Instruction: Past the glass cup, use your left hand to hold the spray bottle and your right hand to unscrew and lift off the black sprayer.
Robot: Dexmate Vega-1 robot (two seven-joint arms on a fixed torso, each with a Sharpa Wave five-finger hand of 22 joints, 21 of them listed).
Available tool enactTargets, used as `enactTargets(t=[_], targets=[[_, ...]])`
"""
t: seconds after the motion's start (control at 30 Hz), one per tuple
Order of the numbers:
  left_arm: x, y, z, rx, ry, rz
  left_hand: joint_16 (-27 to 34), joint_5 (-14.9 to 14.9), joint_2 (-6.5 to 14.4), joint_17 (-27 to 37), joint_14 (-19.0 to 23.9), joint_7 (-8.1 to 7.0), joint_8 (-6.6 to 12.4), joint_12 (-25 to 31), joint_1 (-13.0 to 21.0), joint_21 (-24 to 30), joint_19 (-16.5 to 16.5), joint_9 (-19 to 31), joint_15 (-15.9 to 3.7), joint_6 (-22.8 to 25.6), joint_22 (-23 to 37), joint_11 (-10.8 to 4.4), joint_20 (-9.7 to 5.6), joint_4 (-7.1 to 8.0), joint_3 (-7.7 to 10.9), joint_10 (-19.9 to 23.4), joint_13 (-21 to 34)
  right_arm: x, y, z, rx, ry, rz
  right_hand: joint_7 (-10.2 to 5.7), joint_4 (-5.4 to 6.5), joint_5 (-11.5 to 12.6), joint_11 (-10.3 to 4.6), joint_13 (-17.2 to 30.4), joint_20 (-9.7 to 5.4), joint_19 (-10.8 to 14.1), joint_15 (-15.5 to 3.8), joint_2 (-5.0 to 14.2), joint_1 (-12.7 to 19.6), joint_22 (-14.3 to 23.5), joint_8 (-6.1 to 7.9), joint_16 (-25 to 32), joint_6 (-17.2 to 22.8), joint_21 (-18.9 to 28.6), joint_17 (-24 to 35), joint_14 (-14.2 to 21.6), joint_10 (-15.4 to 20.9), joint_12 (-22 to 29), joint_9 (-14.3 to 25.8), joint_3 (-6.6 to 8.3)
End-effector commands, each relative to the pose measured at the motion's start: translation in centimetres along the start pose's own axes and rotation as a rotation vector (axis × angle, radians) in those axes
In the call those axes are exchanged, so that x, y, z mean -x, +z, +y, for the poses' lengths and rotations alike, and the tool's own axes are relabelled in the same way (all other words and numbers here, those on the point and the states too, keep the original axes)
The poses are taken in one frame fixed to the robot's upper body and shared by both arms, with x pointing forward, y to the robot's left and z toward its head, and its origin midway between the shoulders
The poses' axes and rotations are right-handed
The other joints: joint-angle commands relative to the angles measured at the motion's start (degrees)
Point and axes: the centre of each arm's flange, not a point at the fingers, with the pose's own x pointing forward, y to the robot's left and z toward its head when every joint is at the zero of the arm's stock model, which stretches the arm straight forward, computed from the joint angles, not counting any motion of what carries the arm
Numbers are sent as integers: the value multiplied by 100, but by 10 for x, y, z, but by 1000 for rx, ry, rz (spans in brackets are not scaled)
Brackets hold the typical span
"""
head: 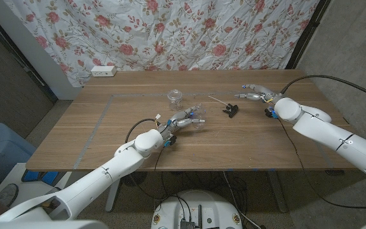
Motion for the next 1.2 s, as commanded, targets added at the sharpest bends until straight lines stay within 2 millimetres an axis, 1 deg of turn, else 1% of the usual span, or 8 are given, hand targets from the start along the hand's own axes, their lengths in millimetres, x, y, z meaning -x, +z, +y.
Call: enactTargets(t=[0.03, 0.1, 0.33, 0.57, 0.7, 0.83, 1.03, 1.2], targets=[[9, 10, 2, -18, -5, -15, -14, -2, 10, 14, -164, 20, -21, 7, -90, -31, -224, -4, 32, -93, 13, -26, -45, 36, 0, -136, 6, 3, 0, 0, -22, -20, -23, 1, -7, 20, 16, 18, -12, 46, -9, -12, -55, -1, -4, 50, -39, 13, 8, 39, 28, 40, -5, -38], [12, 10, 2, -16, 0, -16, -21, -3, 28, 14, -234, 55, -23, 2, -124, -34, -268, -5, 18, -174, 12, -1, -65, 47, 1, -222, 6, 3, 0, 0, -23, -21, -27, 3, -3, 17, 20, 18, -16, 45, -13, -13, -67, -1, -4, 51, -39, 12, 7, 39, 37, 43, -5, -42], [19, 15, 3, -14, 12, -41, -9, -5, 40, 12, -301, 123, -29, -1, -175, -19, -295, -6, 1, -364, 11, -15, -87, 50, 0, -386, 4, 4, 0, 0, -28, -23, -27, 6, 9, 10, 19, 17, -15, 45, -14, -15, -104, -1, -4, 54, -41, 11, 5, 42, 32, 38, -6, -55], [28, 20, 5, -13, 24, -55, 10, -3, 72, 10, -285, 141, -5, 25, -196, -18, -315, -7, -44, -379, 9, -25, -137, 56, 11, -387, 3, 6, 1, 2, -31, -27, -29, 4, 19, 2, 20, 17, -24, 50, -16, -13, -137, -1, 2, 55, -28, 13, 2, 43, 41, 39, -7, -65], [34, 21, 5, -12, 39, -57, 26, -2, 95, 8, -254, 178, -2, 38, -208, -15, -324, -7, -85, -425, 7, -37, -155, 56, 20, -393, 1, 8, 0, 1, -43, -37, -27, 11, 24, -1, 14, 17, -22, 53, -10, -12, -153, -1, 2, 59, -28, 13, 1, 51, 46, 40, -7, -70], [41, 22, 5, -4, 54, -60, 35, -1, 117, 6, -233, 285, 28, 50, -217, -5, -312, -7, -90, -404, 5, -18, -162, 52, 30, -399, -1, 11, 0, 1, -60, -52, -36, 10, 31, -7, 8, 16, -28, 60, -18, -10, -176, -1, 4, 66, -23, 16, -1, 65, 59, 43, -7, -77], [51, 24, 6, -2, 72, -62, 51, -3, 151, 3, -178, 292, 46, 68, -241, 11, -279, -8, -112, -396, 3, -29, -187, 54, 43, -391, -3, 17, -2, 4, -101, -68, -51, 15, 45, -17, 8, 16, -40, 79, -23, -15, -221, -1, 5, 77, -20, 21, -5, 91, 101, 56, -9, -93], [58, 25, 9, 4, 75, -66, 64, -5, 167, 1, -126, 328, 52, 80, -263, 33, -218, -10, -105, -392, 1, -14, -191, 56, 47, -379, -4, 20, 1, 6, -117, -75, -60, 26, 58, -25, 18, 15, -45, 106, -28, -17, -259, -1, 6, 79, -15, 29, -7, 95, 139, 67, -10, -106]])
